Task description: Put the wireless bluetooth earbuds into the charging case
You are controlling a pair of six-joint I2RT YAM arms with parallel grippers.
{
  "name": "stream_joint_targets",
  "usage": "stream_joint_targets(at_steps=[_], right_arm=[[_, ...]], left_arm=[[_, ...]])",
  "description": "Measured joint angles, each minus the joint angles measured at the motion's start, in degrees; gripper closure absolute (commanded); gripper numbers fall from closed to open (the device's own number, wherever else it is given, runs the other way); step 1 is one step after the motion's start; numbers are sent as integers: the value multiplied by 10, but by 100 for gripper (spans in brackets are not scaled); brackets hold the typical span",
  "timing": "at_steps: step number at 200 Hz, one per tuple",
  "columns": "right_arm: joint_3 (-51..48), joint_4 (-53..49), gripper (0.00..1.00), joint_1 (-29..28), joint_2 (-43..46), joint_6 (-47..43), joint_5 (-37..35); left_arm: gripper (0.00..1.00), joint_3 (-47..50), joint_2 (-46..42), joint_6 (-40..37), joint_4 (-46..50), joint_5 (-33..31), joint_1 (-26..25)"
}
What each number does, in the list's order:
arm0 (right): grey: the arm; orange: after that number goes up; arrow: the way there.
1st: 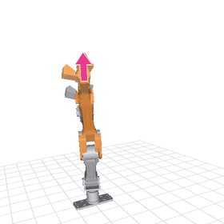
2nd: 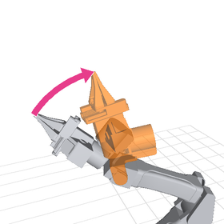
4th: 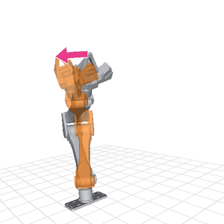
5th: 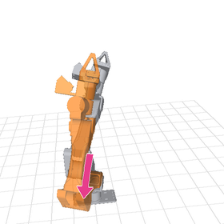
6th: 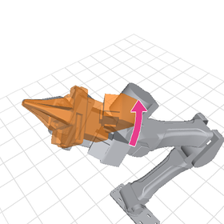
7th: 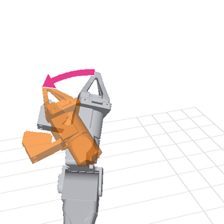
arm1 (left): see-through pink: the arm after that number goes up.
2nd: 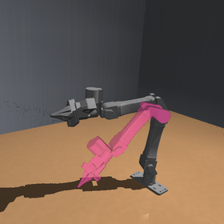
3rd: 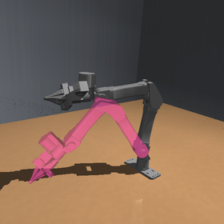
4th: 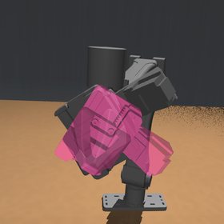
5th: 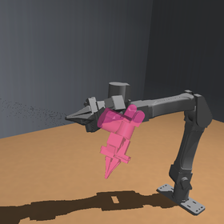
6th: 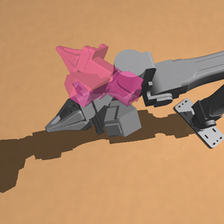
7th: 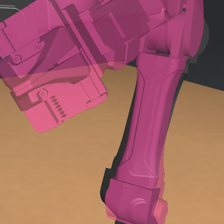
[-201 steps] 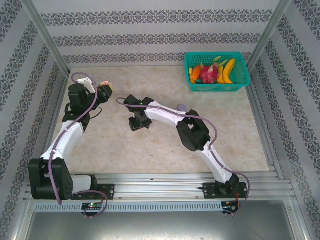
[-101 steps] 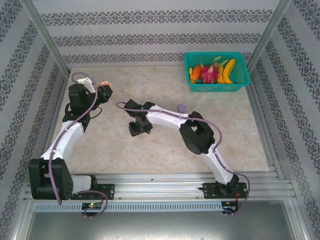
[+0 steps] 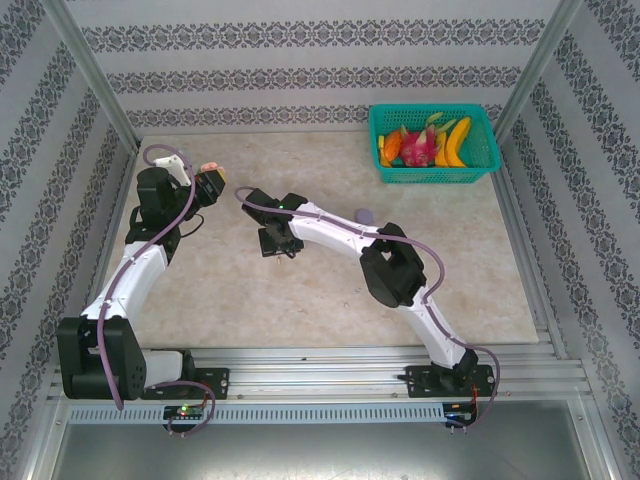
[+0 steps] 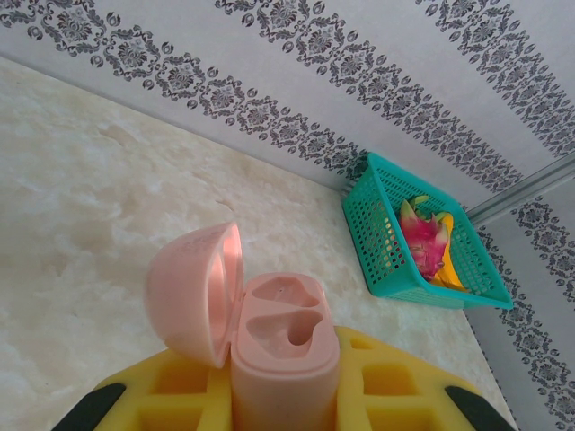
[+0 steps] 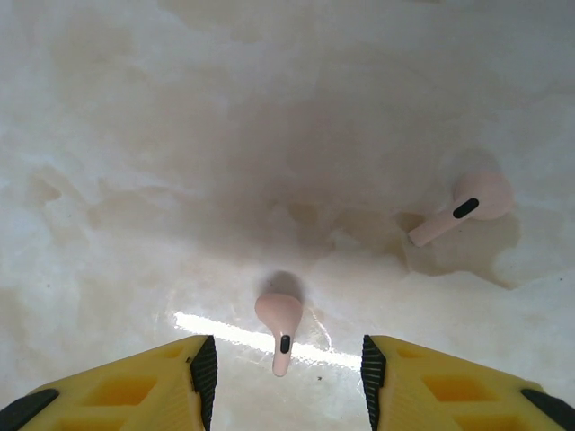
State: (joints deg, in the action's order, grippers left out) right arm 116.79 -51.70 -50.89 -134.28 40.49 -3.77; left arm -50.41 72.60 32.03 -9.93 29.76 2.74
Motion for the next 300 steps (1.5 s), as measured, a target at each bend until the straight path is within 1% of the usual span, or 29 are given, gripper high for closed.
stream_joint_targets(at_steps=[88,150,253,300], right_arm=[[28,-26,53,-3,-43,21,-1],[46,-37,56,-11,-63,45,-13],[75,-63,65,-11,-79,78,-24],[94,-77,73,-11,-89,87,-27]], left_arm=[[100,0,0,4,0,0,0],[100,1,0,7,-1,0,0],[100,3,1,11,-22,0,0],[100,3,1,11,-22,0,0]])
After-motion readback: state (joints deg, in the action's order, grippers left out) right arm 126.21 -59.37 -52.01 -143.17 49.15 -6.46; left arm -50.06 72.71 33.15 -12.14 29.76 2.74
